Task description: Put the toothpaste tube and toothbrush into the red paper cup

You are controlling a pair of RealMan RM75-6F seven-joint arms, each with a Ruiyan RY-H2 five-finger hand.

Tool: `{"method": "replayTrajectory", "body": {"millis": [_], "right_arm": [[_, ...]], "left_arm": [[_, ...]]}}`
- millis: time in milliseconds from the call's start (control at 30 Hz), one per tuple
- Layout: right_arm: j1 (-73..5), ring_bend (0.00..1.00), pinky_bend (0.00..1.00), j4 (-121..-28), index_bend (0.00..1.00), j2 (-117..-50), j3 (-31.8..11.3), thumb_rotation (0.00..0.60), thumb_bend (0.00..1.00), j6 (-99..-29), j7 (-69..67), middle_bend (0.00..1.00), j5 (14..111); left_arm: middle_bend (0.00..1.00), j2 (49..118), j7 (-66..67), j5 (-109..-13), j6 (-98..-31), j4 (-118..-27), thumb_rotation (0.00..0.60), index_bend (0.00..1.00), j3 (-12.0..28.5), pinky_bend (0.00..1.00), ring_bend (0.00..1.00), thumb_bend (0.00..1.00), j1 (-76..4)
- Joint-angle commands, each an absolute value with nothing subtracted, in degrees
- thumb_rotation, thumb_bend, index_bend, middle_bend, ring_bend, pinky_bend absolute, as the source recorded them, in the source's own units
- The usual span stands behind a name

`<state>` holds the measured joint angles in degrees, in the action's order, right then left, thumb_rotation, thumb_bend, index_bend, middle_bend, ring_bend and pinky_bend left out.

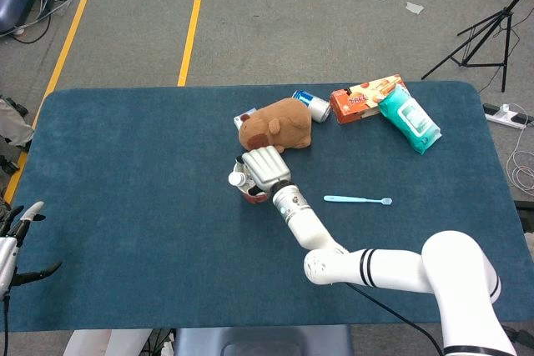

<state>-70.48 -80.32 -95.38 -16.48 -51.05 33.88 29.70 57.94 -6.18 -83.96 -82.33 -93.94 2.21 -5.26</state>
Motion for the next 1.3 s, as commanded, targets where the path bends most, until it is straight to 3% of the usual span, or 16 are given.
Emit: {"method": "replayTrajectory", "body": {"millis": [33,533,1300], "right_arm": [[-70.48,1.00,1.00,-80.20,0.52,-95.43,-16.48,0.600,0.21,-50.94,33.84,1.00,29.71],[-70.24,1.00,1.00,-79.94,0.43,-95.29,-16.14,0.600,0.10,-50.82,33.94,1.00,29.83],[-68.42,1.00,1.00,-85.36,0.43,-90.32,-16.46,0.600,0.10,-53.78,34.32,1.00,31.25]], "left_arm": [[0.27,57.95,-6.19,-84.01,-82.40,-93.92,0.600,0.07,2.17,0.11,0.09,0.00,-5.20],[0.27,57.89,-6.14,-83.70,-82.00,-94.04,0.600,0.07,2.44,0.11,0.09,0.00,-5.54],[0.27,58.26,-5.61,-83.69,-82.51,-93.72,0.600,0.07,2.18,0.11,0.09,0.00,-5.06]]}}
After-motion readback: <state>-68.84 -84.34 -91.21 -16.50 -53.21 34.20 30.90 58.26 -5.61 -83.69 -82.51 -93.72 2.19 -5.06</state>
